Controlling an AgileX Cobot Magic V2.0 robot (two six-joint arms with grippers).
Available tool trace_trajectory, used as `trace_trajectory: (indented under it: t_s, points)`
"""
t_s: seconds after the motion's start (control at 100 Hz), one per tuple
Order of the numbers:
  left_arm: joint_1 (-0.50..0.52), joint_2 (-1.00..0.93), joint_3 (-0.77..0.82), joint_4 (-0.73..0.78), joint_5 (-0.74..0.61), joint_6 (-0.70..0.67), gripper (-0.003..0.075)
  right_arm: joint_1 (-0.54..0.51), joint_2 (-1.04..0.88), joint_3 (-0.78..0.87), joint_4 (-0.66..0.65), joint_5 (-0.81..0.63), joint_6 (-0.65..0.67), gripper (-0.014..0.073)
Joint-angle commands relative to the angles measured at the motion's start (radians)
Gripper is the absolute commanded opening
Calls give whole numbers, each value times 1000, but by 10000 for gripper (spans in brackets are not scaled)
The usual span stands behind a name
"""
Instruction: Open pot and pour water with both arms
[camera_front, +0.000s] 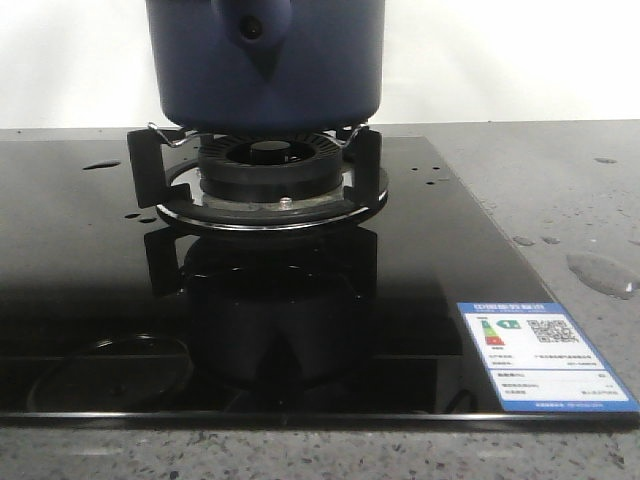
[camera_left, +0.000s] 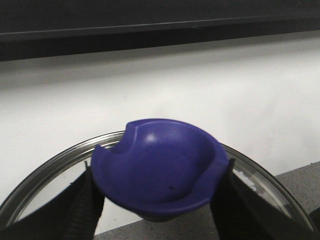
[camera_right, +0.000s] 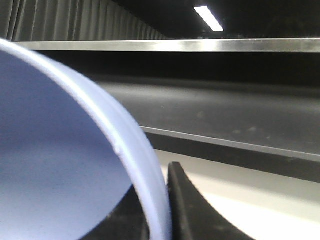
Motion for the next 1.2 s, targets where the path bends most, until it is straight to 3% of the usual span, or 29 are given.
trace_trajectory:
  t_s: [0.0,0.39,0.62,0.71,0.87,1.1,1.19]
  points:
    - [1,-37,-41,-56,4,-11,344,-1,-48,-25,-14,-86,-4,-46]
    - [1,-37,-41,-56,7,-11,344,-1,-48,-25,-5,-57,-4,-46]
    - [1,-37,-41,-58,100,-11,344,-1,-121,-33,128,148,-4,-46]
    - [-1,-37,-51,-60,157,-11,344,-22,-190,-54,204,370,-4,-46]
    - [-23,-37,-59,-96,223,-11,344,-123,-313,-104,223,767,-4,-45]
    - [-114,-34,-59,-103,231,-9,344,-420,-378,-221,271,1537,58,-45]
    - [-159,-27,-59,-106,231,-1,344,-531,-376,-216,269,1763,87,-45]
